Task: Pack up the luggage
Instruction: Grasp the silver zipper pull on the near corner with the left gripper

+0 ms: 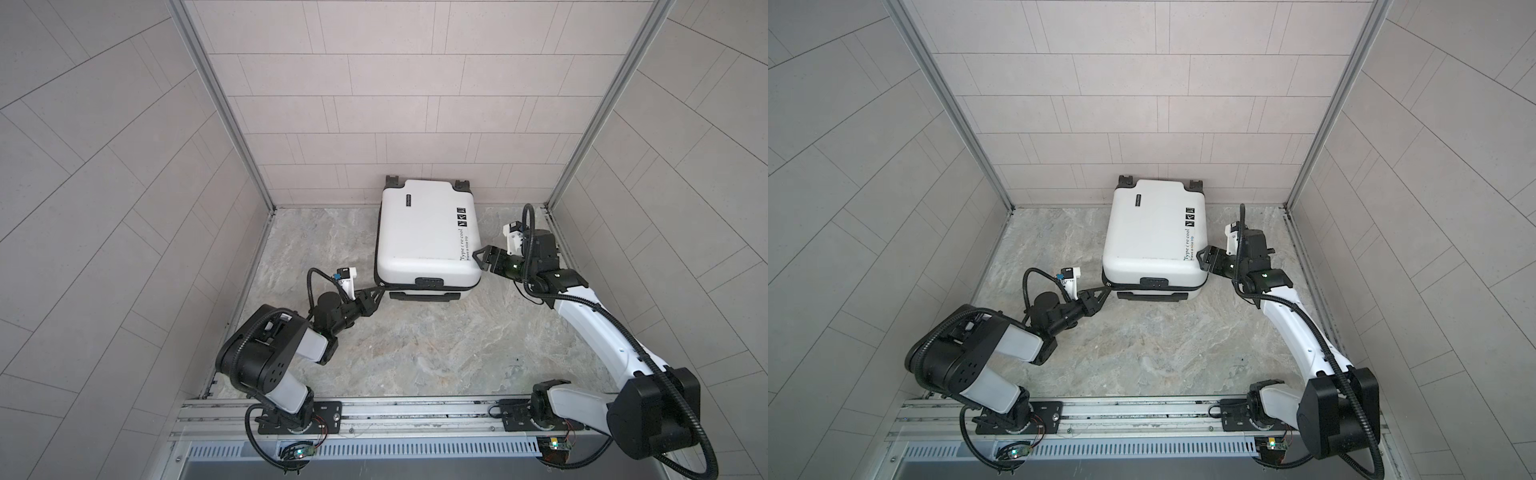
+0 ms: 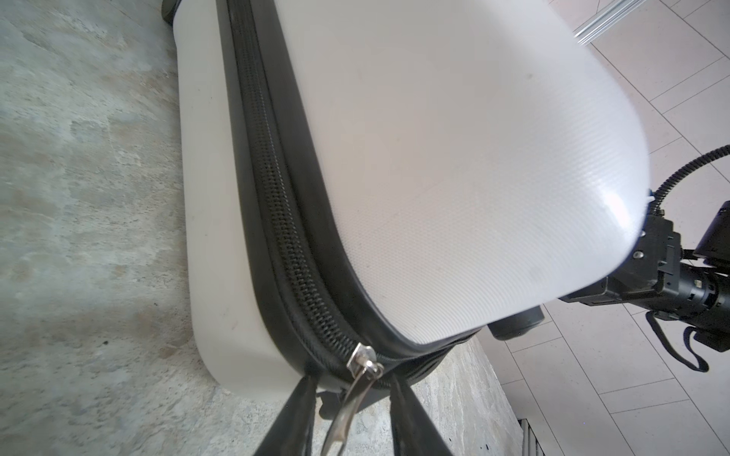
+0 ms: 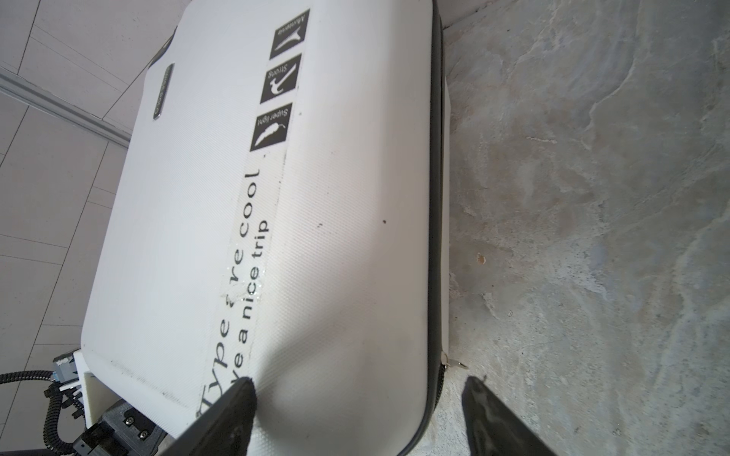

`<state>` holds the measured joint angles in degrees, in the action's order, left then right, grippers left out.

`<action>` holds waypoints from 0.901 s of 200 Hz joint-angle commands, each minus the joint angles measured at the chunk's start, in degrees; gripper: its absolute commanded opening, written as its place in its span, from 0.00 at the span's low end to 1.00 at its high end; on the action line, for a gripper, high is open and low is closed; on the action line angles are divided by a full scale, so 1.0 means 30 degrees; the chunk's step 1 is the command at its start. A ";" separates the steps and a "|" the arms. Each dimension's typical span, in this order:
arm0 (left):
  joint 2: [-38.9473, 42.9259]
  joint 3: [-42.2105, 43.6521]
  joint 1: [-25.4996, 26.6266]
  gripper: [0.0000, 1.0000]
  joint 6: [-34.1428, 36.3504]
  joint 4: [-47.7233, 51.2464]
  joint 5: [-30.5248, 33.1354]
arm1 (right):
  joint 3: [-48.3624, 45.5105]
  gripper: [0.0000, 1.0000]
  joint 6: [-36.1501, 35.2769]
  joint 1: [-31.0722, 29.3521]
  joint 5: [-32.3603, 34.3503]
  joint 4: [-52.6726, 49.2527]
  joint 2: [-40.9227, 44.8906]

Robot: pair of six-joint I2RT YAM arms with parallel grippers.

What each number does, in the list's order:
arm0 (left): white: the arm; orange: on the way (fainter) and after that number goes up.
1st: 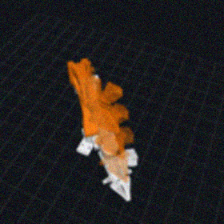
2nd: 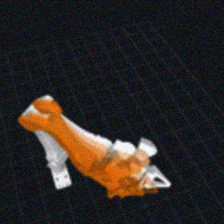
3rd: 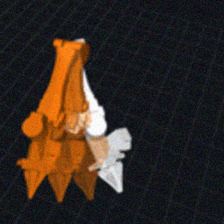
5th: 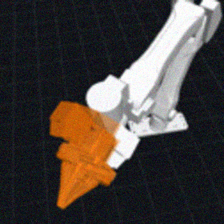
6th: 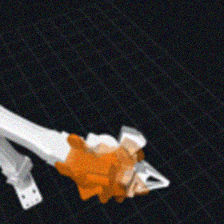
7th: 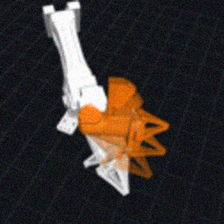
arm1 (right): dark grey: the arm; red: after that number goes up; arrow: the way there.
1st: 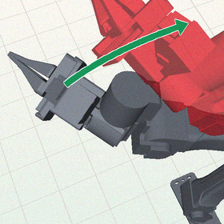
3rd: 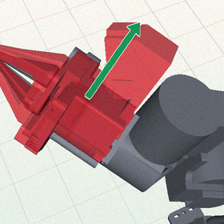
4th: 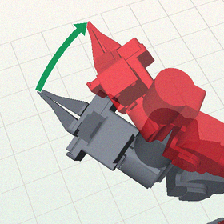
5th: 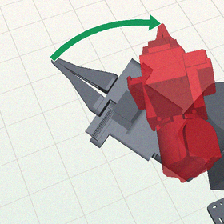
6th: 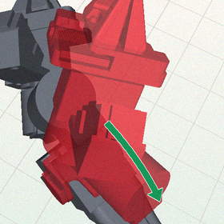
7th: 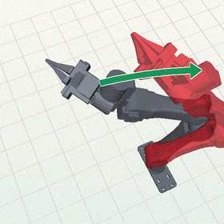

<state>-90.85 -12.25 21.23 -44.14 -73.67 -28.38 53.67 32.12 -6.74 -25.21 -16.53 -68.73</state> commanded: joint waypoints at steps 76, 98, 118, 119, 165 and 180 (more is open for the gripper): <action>-0.0658 -0.0108 -0.0032 0.22 0.0035 -0.0777 -0.0032 | 0.0543 0.84 -0.0069 0.0138 0.0395 0.0001 -0.0449; -0.0370 0.0004 -0.0046 0.17 0.0144 -0.0749 0.0169 | 0.0493 0.84 0.0059 0.0458 0.0290 0.0119 -0.0607; -0.0031 0.0136 -0.0040 0.07 0.0355 -0.0578 0.0320 | 0.0398 0.87 0.0315 0.0860 0.0234 0.0234 -0.0811; -0.0006 0.0132 -0.0043 0.07 0.0371 -0.0564 0.0320 | 0.0395 0.87 0.0327 0.0880 0.0217 0.0236 -0.0831; 0.3266 -0.0166 0.0938 0.00 0.3298 0.5230 0.2552 | 0.0035 0.93 0.1115 0.1477 -0.0601 0.1171 -0.1688; 0.5255 -0.0724 0.1769 0.00 0.5005 0.8743 0.4085 | -0.0207 0.94 0.1482 0.1563 -0.1058 0.1683 -0.1975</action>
<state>-82.81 -12.29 23.86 -37.98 -62.61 -23.46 54.39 34.68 -2.15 -26.22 -13.06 -73.19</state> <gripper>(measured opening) 0.056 0.932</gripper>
